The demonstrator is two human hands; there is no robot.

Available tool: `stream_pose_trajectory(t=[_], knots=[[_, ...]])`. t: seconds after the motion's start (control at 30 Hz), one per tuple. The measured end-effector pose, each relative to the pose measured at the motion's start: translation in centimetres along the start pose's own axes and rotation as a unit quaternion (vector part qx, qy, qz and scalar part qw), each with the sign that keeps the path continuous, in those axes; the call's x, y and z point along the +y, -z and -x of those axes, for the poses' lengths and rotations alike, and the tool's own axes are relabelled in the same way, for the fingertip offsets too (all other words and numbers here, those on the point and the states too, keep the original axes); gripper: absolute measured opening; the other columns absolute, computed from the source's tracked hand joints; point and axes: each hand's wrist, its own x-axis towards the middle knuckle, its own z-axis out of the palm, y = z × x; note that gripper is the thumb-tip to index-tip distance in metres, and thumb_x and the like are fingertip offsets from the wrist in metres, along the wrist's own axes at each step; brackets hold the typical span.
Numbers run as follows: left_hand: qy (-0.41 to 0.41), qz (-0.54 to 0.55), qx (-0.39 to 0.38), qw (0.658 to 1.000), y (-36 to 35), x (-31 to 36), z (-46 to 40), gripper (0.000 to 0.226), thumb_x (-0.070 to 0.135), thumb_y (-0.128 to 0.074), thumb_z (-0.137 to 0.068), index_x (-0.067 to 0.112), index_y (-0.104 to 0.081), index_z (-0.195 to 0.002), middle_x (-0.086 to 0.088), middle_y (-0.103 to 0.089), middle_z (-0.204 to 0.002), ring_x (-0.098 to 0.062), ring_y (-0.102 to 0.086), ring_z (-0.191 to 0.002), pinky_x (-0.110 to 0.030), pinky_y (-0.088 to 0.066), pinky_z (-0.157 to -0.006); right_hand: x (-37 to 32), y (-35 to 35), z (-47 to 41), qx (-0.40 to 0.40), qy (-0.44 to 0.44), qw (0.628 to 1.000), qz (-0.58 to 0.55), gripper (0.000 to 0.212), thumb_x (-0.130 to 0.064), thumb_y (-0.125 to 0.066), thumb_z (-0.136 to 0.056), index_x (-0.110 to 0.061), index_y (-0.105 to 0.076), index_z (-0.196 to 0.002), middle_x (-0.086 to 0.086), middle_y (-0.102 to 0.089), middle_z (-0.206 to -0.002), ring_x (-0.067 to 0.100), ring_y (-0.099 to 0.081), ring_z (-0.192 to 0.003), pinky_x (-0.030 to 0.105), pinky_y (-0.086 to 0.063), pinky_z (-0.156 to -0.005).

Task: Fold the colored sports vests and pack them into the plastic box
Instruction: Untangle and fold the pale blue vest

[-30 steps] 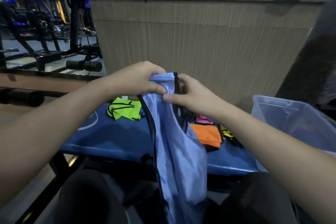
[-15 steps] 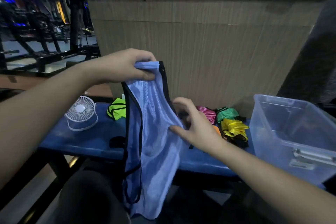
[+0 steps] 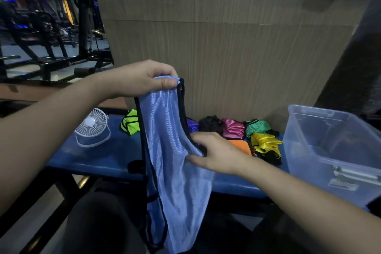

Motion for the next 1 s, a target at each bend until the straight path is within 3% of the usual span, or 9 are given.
stream_pose_trajectory(t=[0.1, 0.23, 0.33, 0.4, 0.5, 0.63, 0.8, 0.9, 1.0], knots=[[-0.006, -0.010, 0.011, 1.000, 0.0, -0.2, 0.0, 0.018, 0.040, -0.058, -0.097, 0.026, -0.069, -0.095, 0.007, -0.071, -0.095, -0.010, -0.066, -0.091, -0.031, -0.049, -0.083, 0.6, -0.1, 0.1, -0.074, -0.008, 0.997, 0.023, 0.038, -0.039, -0.069, -0.089, -0.004, -0.057, -0.077, 0.003, -0.054, -0.077, 0.021, -0.051, -0.071, 0.040, -0.041, -0.065], [-0.004, 0.014, 0.021, 1.000, 0.1, -0.5, 0.2, 0.022, 0.049, -0.059, -0.091, 0.030, -0.068, -0.094, 0.008, -0.071, -0.095, -0.010, -0.067, -0.091, -0.035, -0.051, -0.084, 0.9, 0.0, 0.8, -0.084, -0.020, 0.996, 0.026, 0.027, -0.033, -0.068, -0.093, -0.010, -0.055, -0.087, 0.002, -0.056, -0.078, 0.018, -0.050, -0.071, 0.039, -0.041, -0.066], [-0.028, 0.036, 0.042, 0.998, -0.3, -0.9, 0.2, 0.021, 0.053, -0.062, -0.092, 0.034, -0.061, -0.099, 0.006, -0.072, -0.093, -0.018, -0.068, -0.087, -0.044, -0.052, -0.084, 0.4, -0.3, 1.2, -0.009, 0.011, 1.000, 0.006, 0.032, -0.028, -0.068, -0.092, -0.015, -0.053, -0.116, 0.005, -0.064, -0.103, 0.022, -0.058, -0.094, 0.038, -0.047, -0.081], [-0.046, 0.049, 0.048, 0.997, -0.7, -1.1, 0.2, 0.017, 0.043, -0.063, -0.095, 0.030, -0.053, -0.103, 0.007, -0.068, -0.080, -0.015, -0.057, -0.068, -0.039, -0.047, -0.070, 0.1, -0.6, 1.3, 0.022, 0.035, 0.999, 0.007, 0.046, -0.024, -0.067, -0.092, -0.013, -0.051, -0.134, 0.004, -0.062, -0.127, 0.019, -0.058, -0.113, 0.030, -0.046, -0.094], [-0.065, 0.024, 0.050, 0.996, -1.0, -1.1, 0.2, 0.015, 0.031, -0.063, -0.097, 0.029, -0.050, -0.104, 0.007, -0.056, -0.075, -0.013, -0.048, -0.067, -0.037, -0.044, -0.069, -0.9, -0.6, 1.4, 0.059, 0.053, 0.997, 0.020, 0.052, -0.023, -0.063, -0.094, -0.024, -0.045, -0.143, -0.008, -0.054, -0.143, 0.014, -0.057, -0.121, 0.030, -0.049, -0.097], [-0.088, 0.019, 0.035, 0.995, -0.9, -0.7, 0.2, 0.008, 0.015, -0.061, -0.098, 0.021, -0.055, -0.098, 0.019, -0.060, -0.090, -0.001, -0.056, -0.087, -0.019, -0.044, -0.083, -1.8, 0.0, 1.1, 0.081, 0.029, 0.996, 0.012, 0.062, -0.035, -0.064, -0.094, -0.040, -0.032, -0.147, -0.012, -0.060, -0.123, 0.010, -0.057, -0.096, 0.034, -0.050, -0.081], [-0.105, 0.042, 0.012, 0.994, -1.0, -0.7, 0.2, 0.011, 0.009, -0.059, -0.099, 0.018, -0.055, -0.094, 0.015, -0.059, -0.088, 0.000, -0.055, -0.084, -0.013, -0.042, -0.080, -1.6, 0.5, 0.5, 0.124, 0.020, 0.990, -0.068, 0.066, -0.035, -0.067, -0.091, -0.035, -0.032, -0.147, -0.008, -0.048, -0.137, 0.012, -0.052, -0.122, 0.043, -0.047, -0.100], [-0.113, 0.050, 0.001, 0.992, -1.3, -0.7, 0.2, 0.010, 0.006, -0.056, -0.099, 0.015, -0.055, -0.094, 0.017, -0.058, -0.086, 0.003, -0.054, -0.083, -0.009, -0.040, -0.079, -1.6, 0.8, -0.1, 0.145, 0.016, 0.985, -0.093, 0.068, -0.033, -0.069, -0.091, -0.034, -0.033, -0.149, -0.008, -0.046, -0.123, 0.007, -0.050, -0.114, 0.035, -0.047, -0.097], [-0.116, 0.053, -0.005, 0.992, -1.4, -0.7, 0.1, 0.010, 0.006, -0.056, -0.099, 0.014, -0.055, -0.094, 0.018, -0.057, -0.086, 0.004, -0.053, -0.082, -0.009, -0.040, -0.078, -1.7, 1.0, -0.5, 0.158, 0.010, 0.980, -0.125, 0.066, -0.029, -0.072, -0.090, -0.033, -0.036, -0.146, -0.011, -0.046, -0.124, 0.005, -0.051, -0.111, 0.027, -0.046, -0.094]])
